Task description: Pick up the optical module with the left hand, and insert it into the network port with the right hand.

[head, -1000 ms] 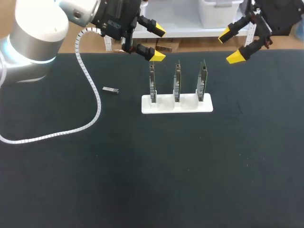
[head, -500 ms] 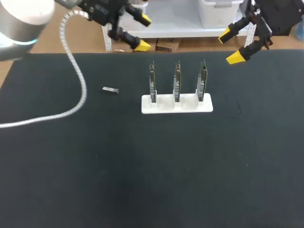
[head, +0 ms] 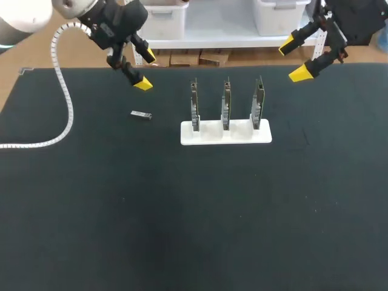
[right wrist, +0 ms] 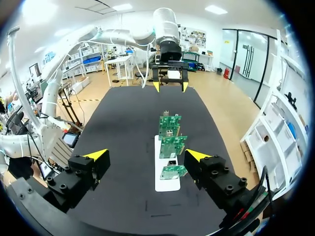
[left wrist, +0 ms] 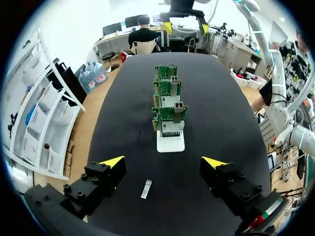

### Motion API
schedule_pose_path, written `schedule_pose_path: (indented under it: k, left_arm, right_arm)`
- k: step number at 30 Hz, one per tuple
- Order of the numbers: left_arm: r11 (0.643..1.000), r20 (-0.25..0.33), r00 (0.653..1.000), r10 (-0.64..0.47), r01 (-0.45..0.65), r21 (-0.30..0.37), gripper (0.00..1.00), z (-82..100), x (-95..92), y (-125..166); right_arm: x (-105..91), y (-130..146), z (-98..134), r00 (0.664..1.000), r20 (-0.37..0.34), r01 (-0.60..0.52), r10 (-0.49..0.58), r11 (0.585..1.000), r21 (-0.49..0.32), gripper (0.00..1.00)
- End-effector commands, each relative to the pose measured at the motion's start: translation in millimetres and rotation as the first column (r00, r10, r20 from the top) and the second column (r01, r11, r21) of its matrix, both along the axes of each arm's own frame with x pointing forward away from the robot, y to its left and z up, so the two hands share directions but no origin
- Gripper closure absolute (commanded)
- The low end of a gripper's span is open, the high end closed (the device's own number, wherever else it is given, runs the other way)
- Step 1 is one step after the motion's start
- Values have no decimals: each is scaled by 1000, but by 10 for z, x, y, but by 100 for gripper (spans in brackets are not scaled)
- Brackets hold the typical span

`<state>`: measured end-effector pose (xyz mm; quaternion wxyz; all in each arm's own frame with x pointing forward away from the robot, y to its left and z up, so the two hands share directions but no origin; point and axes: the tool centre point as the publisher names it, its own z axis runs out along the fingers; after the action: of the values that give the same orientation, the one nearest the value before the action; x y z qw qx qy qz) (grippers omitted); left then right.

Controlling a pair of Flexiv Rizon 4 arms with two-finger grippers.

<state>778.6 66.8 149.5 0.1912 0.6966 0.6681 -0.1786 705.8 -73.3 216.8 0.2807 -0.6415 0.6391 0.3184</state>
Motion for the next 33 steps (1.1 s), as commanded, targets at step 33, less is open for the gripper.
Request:
schedule_pose_path:
  k: [33]
  left_arm:
    - [922, -28, 1000, -9, 20, 388, 0, -446, 29, 655]
  right_arm:
    - [-29, -2, 3, 1000, 4, 6, -6, 1000, -2, 0]
